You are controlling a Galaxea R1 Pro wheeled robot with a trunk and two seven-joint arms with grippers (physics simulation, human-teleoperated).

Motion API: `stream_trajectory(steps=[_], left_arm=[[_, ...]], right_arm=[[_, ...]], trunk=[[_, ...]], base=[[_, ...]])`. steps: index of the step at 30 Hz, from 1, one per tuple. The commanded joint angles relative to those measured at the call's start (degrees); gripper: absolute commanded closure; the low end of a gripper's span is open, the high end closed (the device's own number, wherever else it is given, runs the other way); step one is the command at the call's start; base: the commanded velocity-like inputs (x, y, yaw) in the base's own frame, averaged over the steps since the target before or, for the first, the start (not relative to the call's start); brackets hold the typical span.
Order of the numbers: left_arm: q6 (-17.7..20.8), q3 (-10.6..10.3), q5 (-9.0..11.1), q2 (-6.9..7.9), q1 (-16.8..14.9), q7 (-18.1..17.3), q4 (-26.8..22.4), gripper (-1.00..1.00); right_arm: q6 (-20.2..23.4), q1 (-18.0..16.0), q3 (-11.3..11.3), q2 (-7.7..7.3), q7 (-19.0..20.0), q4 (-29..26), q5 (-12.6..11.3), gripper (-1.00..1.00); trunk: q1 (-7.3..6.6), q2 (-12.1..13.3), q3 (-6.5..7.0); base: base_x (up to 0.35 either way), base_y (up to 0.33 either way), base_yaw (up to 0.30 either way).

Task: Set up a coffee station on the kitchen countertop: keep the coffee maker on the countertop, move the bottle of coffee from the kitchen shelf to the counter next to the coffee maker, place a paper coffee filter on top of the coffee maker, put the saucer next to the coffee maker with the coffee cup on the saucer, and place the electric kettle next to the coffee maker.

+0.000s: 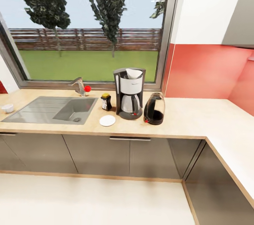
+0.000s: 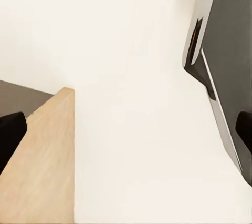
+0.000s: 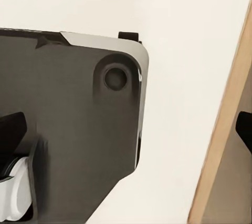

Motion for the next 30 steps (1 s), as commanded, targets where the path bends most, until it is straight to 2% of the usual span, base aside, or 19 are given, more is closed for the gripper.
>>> stream_trajectory(steps=[1, 20, 30], left_arm=[[-0.03, 0.12, 0.08, -0.02, 0.03, 0.07, -0.11, -1.00], [-0.04, 0.08, 0.15, -0.25, -0.05, -0.42, -0.29, -1.00], [-0.49, 0.03, 0.10, -0.40, -0.06, -0.46, -0.29, -1.00]], right_arm=[[-0.16, -0.04, -0.49, -0.03, 0.21, 0.07, 0.57, -1.00], [-0.16, -0.04, -0.48, -0.04, 0.21, 0.12, 0.62, -1.00], [-0.16, -0.04, -0.45, -0.05, 0.21, 0.20, 0.65, -1.00]], trunk=[[0.03, -0.10, -0.04], [0.03, -0.10, 1.34], [0.03, -0.10, 2.20]], base=[[0.000, 0.000, 0.220], [0.002, 0.002, 0.160], [0.090, 0.220, 0.075]])
